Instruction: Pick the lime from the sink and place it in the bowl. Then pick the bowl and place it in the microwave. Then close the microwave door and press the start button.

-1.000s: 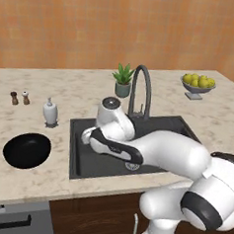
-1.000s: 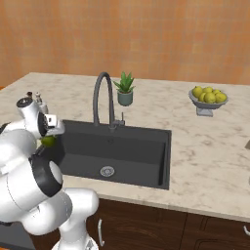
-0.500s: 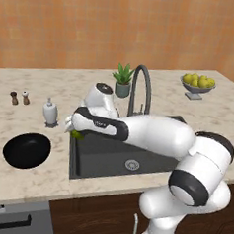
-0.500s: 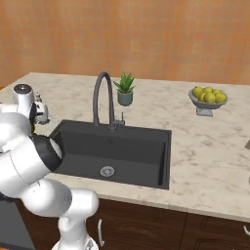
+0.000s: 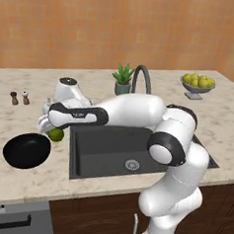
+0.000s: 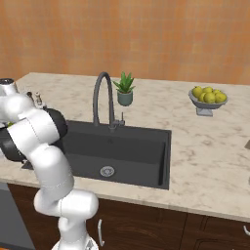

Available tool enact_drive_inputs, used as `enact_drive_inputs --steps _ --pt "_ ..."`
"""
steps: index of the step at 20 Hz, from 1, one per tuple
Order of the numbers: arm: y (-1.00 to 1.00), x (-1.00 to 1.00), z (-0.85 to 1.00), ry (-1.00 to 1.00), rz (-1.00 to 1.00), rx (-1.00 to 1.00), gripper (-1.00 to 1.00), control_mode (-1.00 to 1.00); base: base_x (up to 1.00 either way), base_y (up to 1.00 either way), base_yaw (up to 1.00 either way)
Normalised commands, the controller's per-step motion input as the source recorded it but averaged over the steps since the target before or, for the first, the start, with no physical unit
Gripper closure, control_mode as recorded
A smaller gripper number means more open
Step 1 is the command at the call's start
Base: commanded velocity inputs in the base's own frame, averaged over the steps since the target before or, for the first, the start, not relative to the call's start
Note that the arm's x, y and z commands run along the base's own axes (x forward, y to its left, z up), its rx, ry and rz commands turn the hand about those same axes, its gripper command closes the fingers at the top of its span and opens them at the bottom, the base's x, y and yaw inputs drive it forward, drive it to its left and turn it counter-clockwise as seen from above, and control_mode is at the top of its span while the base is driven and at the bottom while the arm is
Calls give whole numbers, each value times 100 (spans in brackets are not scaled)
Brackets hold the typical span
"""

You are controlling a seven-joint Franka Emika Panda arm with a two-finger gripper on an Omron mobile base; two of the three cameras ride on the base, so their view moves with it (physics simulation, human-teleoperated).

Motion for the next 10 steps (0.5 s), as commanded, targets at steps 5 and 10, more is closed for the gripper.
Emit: enact_drive_inputs --steps 5,10 --pt "85 22 -33 2 -8 -24 100 -100 0 0 0" --pt "27 9 -35 1 -8 -4 -100 -100 0 0 0"
